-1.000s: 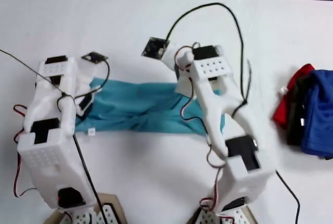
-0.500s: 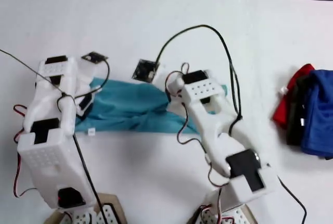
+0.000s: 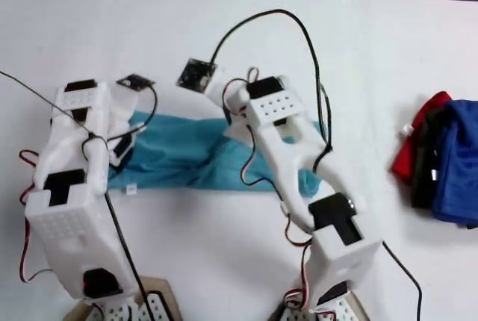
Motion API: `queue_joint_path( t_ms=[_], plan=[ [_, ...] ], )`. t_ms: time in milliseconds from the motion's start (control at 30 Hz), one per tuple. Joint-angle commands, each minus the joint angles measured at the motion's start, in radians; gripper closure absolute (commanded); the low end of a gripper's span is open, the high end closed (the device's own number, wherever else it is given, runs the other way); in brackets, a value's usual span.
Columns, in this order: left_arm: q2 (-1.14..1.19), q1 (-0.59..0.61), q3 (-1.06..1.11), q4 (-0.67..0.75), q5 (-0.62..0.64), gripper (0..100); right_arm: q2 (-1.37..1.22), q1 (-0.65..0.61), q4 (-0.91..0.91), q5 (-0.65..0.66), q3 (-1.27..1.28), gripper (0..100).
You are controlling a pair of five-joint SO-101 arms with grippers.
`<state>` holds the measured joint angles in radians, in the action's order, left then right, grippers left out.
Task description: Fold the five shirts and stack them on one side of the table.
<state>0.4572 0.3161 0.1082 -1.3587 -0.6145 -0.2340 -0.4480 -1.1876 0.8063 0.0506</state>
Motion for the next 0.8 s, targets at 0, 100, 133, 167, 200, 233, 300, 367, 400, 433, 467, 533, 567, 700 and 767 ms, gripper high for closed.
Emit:
queue_joint_path(
  t_ms=[0,100,133,167,200,233,300,367,400,433,467,533,567,700,767],
  plan=[
    [-0.069,0.032,-0.071,-0.029,0.023,95,0.133,0.018,-0.036,-0.008,0.046,97.8],
    [-0.138,0.095,-0.139,-0.074,0.018,93,0.213,0.058,0.004,-0.008,0.173,97.8],
    [-0.150,0.121,-0.165,-0.086,0.018,91,0.242,0.079,0.021,-0.008,0.216,97.8],
    [-0.161,0.146,-0.186,-0.098,0.018,89,0.271,0.102,0.038,-0.008,0.256,97.8],
    [-0.163,0.170,-0.206,-0.107,0.015,86,0.298,0.124,0.047,-0.008,0.298,97.8],
    [-0.163,0.187,-0.223,-0.121,0.003,83,0.325,0.142,0.050,-0.006,0.334,97.8],
    [-0.160,0.213,-0.231,-0.133,-0.009,79,0.375,0.166,0.047,-0.002,0.400,97.8],
    [-0.149,0.226,-0.234,-0.137,0.054,79,0.429,0.179,0.048,-0.002,0.460,97.8],
    [-0.133,0.227,-0.239,-0.137,0.106,79,0.455,0.179,0.050,-0.002,0.488,97.8],
    [-0.112,0.226,-0.240,-0.137,0.153,79,0.483,0.176,0.050,-0.002,0.509,97.8],
    [-0.089,0.221,-0.240,-0.135,0.189,79,0.512,0.173,0.050,-0.002,0.529,97.8],
    [-0.040,0.204,-0.242,-0.130,0.213,79,0.570,0.165,0.050,0.000,0.555,97.8],
    [-0.017,0.199,-0.243,-0.129,0.213,79,0.596,0.160,0.047,0.000,0.563,97.8],
    [0.084,0.195,-0.332,-0.135,0.210,79,0.674,0.143,0.044,0.000,0.585,97.8],
    [0.140,0.195,-0.395,-0.147,0.210,79,0.693,0.134,0.018,0.000,0.585,97.8]
  ],
)
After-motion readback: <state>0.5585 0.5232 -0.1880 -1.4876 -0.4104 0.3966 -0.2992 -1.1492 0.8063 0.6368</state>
